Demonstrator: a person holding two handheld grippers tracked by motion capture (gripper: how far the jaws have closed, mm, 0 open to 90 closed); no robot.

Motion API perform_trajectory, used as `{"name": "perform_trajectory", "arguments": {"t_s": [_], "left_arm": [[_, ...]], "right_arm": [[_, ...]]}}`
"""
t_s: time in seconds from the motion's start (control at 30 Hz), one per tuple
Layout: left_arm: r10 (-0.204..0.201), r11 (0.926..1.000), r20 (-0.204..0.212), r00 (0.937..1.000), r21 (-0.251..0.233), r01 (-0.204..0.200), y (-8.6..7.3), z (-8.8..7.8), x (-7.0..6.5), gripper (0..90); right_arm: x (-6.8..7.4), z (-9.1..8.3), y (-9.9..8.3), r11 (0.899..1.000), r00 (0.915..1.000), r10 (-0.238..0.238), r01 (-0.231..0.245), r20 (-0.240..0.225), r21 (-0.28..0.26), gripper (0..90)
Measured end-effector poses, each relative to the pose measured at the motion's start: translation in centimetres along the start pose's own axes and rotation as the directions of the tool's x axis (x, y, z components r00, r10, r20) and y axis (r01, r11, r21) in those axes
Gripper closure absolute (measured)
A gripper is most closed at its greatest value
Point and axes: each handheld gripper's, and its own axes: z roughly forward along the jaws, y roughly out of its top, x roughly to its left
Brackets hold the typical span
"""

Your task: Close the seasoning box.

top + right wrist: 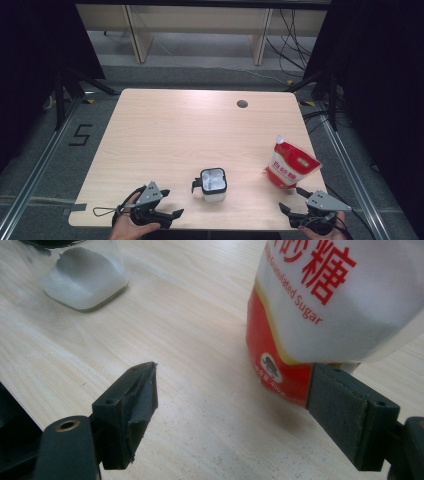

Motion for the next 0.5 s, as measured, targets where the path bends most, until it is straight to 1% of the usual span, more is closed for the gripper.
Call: {"name": "perform_trajectory", "arguments": {"t_s": [0.03,0.07,0.1,0.13,0.17,0.2,0.23,0.27,0.3,0.33,0.37,0.43,0.47,0.5], "left_arm": [[-0.012,0.9999,-0.005,0.9999,-0.007,0.012,-0.11,0.11,-0.16,19.4],[0.002,1.0,-0.006,1.0,0.008,-0.002,-0.17,0.1,-0.09,19.3],[0.0,0.9999,-0.001,1.0,0.014,0.0,-0.21,0.14,-0.14,19.2],[0.014,0.9998,-0.007,0.9999,0.011,-0.014,-0.22,0.15,-0.11,19.2],[0.033,0.9994,-0.005,0.9994,0.008,-0.033,-0.23,0.23,0.04,19.1],[0.015,0.9998,-0.006,0.9999,0.013,-0.015,-0.29,0.23,-0.1,18.7],[0.013,0.9998,-0.007,0.9999,0.011,-0.013,-0.31,0.3,-0.16,18.4],[0.047,0.9983,-0.007,0.9989,0.036,-0.047,-0.3,0.19,0.03,18.3],[0.024,0.9988,-0.014,0.9996,0.043,-0.023,-0.37,0.31,-0.13,18.2],[0.017,0.9993,-0.006,0.9998,0.033,-0.017,-0.41,0.41,-0.32,18.0],[0.003,0.9998,-0.004,1.0,0.02,-0.003,-0.42,0.56,-0.5,18.0],[0.04,0.9986,-0.005,0.9992,0.035,-0.04,-0.31,0.46,-0.31,18.0],[0.026,0.9991,-0.007,0.9996,0.035,-0.026,-0.35,0.47,-0.36,18.0],[0.027,0.9989,-0.016,0.9995,0.038,-0.027,-0.37,0.46,-0.27,18.0]], "right_arm": [[-0.09,0.12,-0.04,1.0,0.9997,-0.022,0.022,0.001,-0.011,20.1],[-0.08,0.22,-0.07,1.0,0.9997,-0.021,0.021,-0.01,-0.014,19.2],[0.08,0.2,-0.11,1.0,0.9995,0.008,-0.007,-0.031,0.011,18.5],[0.03,0.39,-0.21,1.0,0.9995,-0.001,0.001,-0.032,-0.001,17.7],[0.24,0.34,-0.26,0.999,0.9988,0.029,-0.028,-0.039,0.018,17.1],[0.28,0.3,-0.29,0.999,0.9991,0.026,-0.025,-0.033,0.029,16.8],[0.04,0.47,-0.31,1.0,0.9992,-0.011,0.012,-0.038,0.018,16.7],[0.05,0.51,-0.37,1.0,0.9993,-0.014,0.015,-0.035,0.021,16.5],[0.07,0.53,-0.4,1.0,0.9991,-0.01,0.011,-0.041,0.027,16.5],[0.25,0.59,-0.47,0.999,0.9985,0.014,-0.012,-0.053,0.036,16.3],[0.1,0.67,-0.46,0.999,0.9982,-0.012,0.014,-0.059,0.034,16.4],[0.07,0.66,-0.51,0.999,0.9987,-0.015,0.017,-0.049,0.039,16.3],[0.09,0.68,-0.55,0.999,0.9985,-0.009,0.012,-0.054,0.05,16.3],[0.09,0.67,-0.58,0.999,0.9989,-0.008,0.011,-0.046,0.053,16.3]]}}
